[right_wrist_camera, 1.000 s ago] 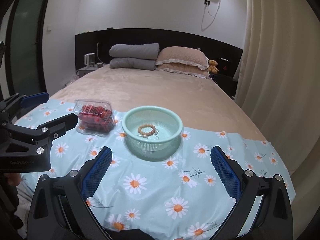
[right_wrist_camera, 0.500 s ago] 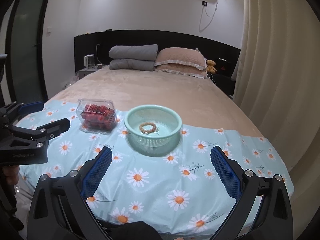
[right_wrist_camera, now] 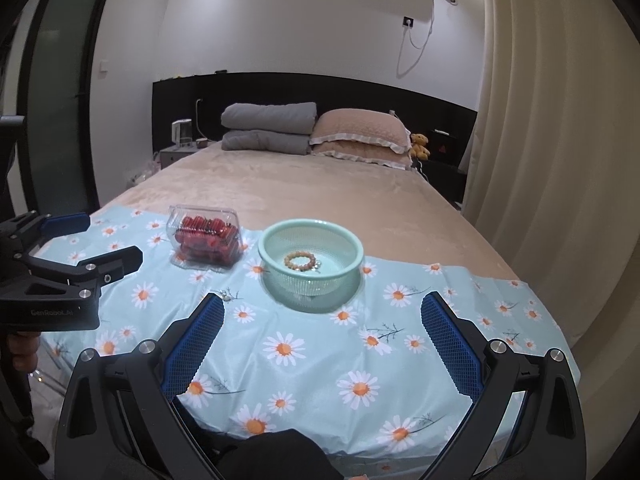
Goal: Organize jewelry
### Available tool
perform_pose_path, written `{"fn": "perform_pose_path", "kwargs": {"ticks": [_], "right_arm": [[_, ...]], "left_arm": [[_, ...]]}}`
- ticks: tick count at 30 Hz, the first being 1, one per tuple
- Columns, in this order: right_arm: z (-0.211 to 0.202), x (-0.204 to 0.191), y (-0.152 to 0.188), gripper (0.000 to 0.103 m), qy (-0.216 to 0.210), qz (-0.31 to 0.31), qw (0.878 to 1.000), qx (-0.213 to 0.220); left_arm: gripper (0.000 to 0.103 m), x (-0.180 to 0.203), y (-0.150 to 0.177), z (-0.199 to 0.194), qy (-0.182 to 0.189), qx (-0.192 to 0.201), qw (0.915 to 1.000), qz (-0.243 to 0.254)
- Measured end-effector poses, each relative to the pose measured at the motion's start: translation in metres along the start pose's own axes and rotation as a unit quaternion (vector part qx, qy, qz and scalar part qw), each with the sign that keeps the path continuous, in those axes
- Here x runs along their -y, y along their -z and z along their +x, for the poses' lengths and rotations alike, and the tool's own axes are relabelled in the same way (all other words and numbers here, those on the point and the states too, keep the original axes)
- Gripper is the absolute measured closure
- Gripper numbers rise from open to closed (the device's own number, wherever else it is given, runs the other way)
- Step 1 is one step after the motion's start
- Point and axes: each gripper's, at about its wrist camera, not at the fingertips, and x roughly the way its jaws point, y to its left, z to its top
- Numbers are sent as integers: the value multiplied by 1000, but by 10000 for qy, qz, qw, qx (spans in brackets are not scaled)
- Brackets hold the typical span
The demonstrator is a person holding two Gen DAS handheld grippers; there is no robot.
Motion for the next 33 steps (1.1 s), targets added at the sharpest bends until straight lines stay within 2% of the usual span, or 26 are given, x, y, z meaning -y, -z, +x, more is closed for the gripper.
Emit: {"fn": "perform_pose_path", "kwargs": {"ticks": [3,7,17,23,33], "right_arm": [[-7,-2,0,8,-1,-12,10000,50],[-13,-5,0,8,67,-105,9999,81],[-25,-10,0,8,111,-217,9996,149],[-27,-6,1,8,321,-252,9991,108],[-25,-7,6,8,306,-256,9992,46]], "left_arm": [[6,-1,2,-6,-3,9,10000,-11],[6,-4,2,-14,207,16,9997,-142],[6,4,2,-28,156,109,9998,26],[6,-1,1,-29,98,84,9999,-66],[6,-1,6,-33,0,63,10000,40]]}}
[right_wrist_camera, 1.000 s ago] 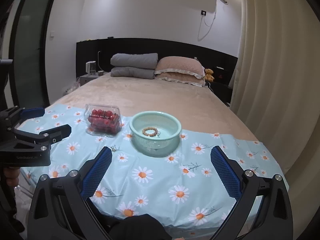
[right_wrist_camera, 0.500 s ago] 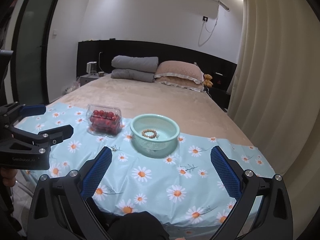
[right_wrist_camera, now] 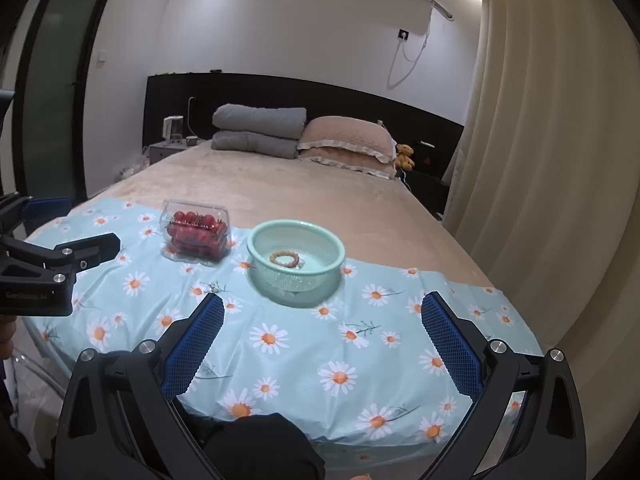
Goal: Organize jewelry
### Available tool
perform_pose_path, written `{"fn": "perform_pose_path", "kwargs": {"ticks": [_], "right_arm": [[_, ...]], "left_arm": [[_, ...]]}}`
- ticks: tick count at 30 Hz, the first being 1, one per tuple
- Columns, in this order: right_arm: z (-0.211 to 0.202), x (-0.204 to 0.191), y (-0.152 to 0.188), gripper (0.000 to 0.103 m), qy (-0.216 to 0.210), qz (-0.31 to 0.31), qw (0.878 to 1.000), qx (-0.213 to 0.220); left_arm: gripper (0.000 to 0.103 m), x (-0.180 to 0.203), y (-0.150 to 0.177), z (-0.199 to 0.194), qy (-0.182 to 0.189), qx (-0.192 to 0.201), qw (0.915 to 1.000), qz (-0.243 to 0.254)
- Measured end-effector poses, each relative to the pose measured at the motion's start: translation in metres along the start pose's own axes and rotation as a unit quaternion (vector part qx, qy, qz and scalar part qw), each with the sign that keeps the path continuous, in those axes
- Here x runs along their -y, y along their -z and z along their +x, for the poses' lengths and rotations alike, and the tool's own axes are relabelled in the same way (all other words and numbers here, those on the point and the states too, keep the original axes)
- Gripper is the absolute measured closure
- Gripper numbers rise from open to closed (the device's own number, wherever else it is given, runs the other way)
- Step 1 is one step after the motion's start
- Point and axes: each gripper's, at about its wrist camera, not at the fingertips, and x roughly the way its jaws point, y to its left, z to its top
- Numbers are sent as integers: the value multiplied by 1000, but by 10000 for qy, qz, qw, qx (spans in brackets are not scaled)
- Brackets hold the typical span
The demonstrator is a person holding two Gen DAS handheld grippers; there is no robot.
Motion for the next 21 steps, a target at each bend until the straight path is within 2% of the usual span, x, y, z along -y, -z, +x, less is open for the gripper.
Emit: {"fn": "perform_pose_path", "kwargs": {"ticks": [21], "right_arm": [[-3,-7,8,8,1,-89,10000,-1]], "left_arm": [[6,-4,3,-11,-35,25,10000,33]]}}
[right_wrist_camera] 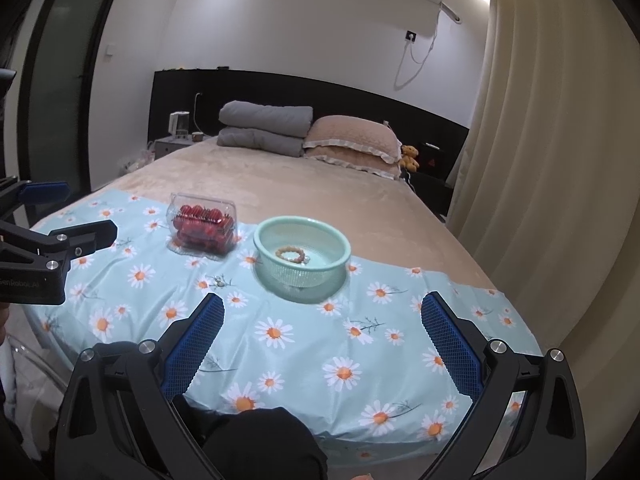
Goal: Organize jewelry
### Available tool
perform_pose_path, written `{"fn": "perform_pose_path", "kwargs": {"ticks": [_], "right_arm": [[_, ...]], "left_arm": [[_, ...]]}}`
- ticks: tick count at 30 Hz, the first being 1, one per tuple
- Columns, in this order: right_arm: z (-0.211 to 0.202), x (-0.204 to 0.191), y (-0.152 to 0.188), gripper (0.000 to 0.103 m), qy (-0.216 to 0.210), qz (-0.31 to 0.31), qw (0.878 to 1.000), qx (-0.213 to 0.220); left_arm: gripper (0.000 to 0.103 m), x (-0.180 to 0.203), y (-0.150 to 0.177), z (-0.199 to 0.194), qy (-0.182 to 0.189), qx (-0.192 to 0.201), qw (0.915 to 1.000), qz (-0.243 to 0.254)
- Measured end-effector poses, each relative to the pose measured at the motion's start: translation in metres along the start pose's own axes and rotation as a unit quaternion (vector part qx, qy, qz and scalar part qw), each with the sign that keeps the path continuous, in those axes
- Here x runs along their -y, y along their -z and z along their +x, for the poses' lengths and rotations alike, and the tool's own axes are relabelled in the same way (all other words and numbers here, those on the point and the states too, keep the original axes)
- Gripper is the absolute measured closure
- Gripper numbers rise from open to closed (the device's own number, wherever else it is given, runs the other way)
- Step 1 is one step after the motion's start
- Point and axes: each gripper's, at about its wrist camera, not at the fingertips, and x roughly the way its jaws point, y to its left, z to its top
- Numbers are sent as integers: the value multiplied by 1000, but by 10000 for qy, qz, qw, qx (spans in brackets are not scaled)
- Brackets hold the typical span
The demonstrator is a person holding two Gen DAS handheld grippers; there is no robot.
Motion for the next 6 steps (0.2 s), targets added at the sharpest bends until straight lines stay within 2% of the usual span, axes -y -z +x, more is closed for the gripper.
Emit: {"fn": "perform_pose_path", "kwargs": {"ticks": [3,6], "right_arm": [[0,2,1,8,26,19,10000,-21],[2,3,1,8,20,27,10000,-46]], "left_arm": [[6,2,0,-2,156,45,9999,25],[6,8,0,-3,103,63,9998,165]]}}
